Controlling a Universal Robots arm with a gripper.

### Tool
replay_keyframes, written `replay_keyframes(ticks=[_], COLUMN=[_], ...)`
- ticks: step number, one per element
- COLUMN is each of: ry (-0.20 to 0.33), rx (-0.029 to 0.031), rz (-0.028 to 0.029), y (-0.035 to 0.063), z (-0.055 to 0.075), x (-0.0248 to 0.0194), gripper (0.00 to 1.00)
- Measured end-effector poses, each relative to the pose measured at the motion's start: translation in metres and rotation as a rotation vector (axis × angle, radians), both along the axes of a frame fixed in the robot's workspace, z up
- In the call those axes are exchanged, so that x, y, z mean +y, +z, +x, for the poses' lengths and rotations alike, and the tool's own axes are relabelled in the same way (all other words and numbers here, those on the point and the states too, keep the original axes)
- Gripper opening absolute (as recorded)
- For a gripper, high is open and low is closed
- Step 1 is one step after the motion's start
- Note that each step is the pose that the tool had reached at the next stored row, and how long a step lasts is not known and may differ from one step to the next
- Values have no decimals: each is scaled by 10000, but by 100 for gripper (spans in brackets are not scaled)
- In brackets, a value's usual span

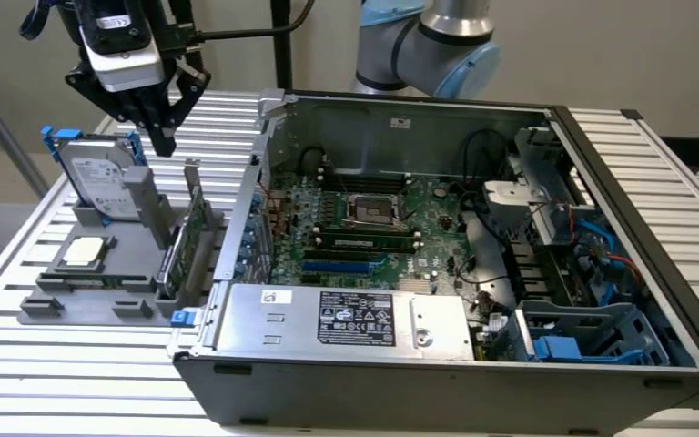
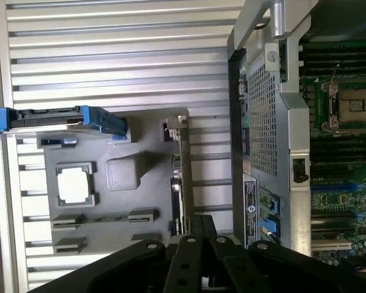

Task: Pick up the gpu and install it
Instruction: 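Reach for the gpu, then pick up the gpu and move the gpu toward the slot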

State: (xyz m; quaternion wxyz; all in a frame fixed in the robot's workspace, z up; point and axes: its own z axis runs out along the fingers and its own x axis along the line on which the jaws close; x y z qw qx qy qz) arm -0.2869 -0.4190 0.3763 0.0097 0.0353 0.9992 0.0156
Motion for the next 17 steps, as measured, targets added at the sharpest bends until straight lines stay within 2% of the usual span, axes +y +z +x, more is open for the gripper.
replay_keyframes(ticks=[15, 16, 17], ry=[-2, -2, -2], rx=[1, 1, 2], rz=[1, 1, 0], y=[-1, 0, 0], z=[-7, -7, -7], x=[-6, -6, -6], gripper=[11, 12, 18])
